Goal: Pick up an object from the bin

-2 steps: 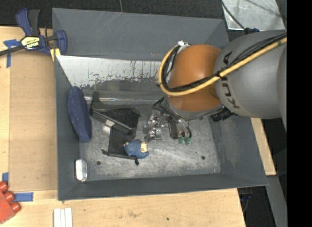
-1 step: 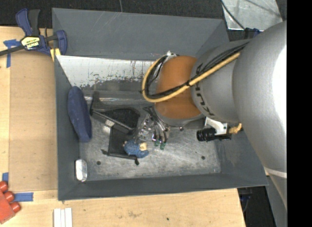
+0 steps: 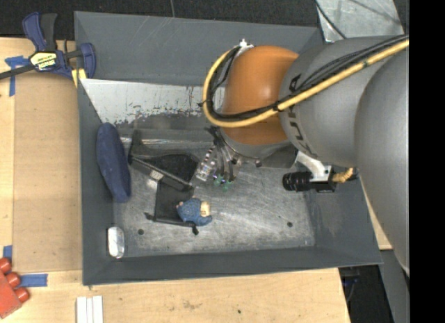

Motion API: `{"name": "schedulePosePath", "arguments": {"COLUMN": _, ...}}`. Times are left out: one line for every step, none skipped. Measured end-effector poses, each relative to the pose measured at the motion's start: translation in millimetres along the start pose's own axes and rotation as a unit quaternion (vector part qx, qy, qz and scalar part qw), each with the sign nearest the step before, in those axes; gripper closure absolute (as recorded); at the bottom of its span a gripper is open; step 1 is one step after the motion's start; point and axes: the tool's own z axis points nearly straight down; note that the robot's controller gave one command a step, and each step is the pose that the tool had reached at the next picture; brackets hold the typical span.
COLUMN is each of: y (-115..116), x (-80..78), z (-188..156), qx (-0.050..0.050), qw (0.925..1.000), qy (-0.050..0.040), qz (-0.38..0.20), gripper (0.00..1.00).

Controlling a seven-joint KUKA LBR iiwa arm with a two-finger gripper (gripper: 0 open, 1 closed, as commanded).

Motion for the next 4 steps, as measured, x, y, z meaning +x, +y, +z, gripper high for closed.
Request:
{"name": "schedulePosePath", "arguments": {"y": 66, "x": 14.7, "z": 76, "qx": 0.002, "qw": 0.9991, "qy": 0.0047, "qz": -0.043, "gripper": 1.0}}
{"name": "schedulePosePath", "arguments": {"y": 66, "x": 11.1, "z": 63, "qx": 0.002, "qw": 0.9987, "qy": 0.0008, "qz": -0.051, "gripper": 1.0}}
{"name": "schedulePosePath", "arguments": {"y": 64, "x": 13.5, "z": 83, "qx": 0.003, "qw": 0.9965, "qy": 0.0028, "qz": -0.084, "gripper": 1.0}}
{"name": "schedulePosePath", "arguments": {"y": 64, "x": 15.3, "z": 83, "qx": 0.004, "qw": 0.9964, "qy": 0.0053, "qz": -0.084, "gripper": 0.0}}
